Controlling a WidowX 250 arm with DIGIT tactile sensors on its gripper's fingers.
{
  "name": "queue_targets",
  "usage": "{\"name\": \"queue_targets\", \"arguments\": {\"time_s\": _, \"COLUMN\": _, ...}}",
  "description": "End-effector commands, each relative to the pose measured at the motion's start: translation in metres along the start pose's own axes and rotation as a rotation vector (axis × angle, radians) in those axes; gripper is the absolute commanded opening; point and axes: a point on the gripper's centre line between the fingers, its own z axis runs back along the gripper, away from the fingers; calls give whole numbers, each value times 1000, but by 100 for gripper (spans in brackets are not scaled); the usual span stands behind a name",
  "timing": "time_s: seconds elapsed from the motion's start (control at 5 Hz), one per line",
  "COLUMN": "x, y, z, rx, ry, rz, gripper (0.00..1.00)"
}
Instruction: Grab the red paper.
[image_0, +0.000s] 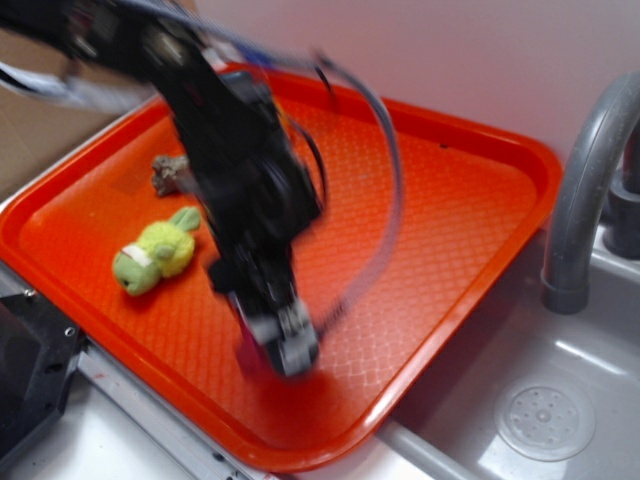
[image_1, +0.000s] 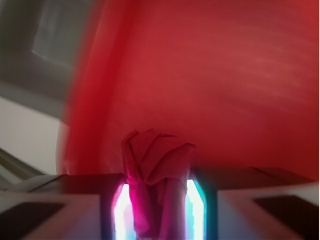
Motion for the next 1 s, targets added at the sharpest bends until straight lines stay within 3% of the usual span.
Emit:
{"name": "queue_targets", "arguments": {"time_s": 0.0, "x": -6, "y": 41, "z": 111, "rx": 144, "ry": -112, "rz": 77, "gripper": 0}}
{"name": "queue_targets", "arguments": {"time_s": 0.4, "x": -32, "y": 81, "z": 178, "rx": 150, "ry": -225, "rz": 250, "gripper": 0}}
{"name": "queue_targets", "arguments": {"time_s": 0.6, "x": -36, "y": 88, "z": 184, "rx": 191, "ry": -249, "rz": 338, "gripper": 0}}
{"name": "queue_targets", "arguments": {"time_s": 0.8, "x": -37, "y": 92, "z": 184, "rx": 231, "ry": -228, "rz": 360, "gripper": 0}}
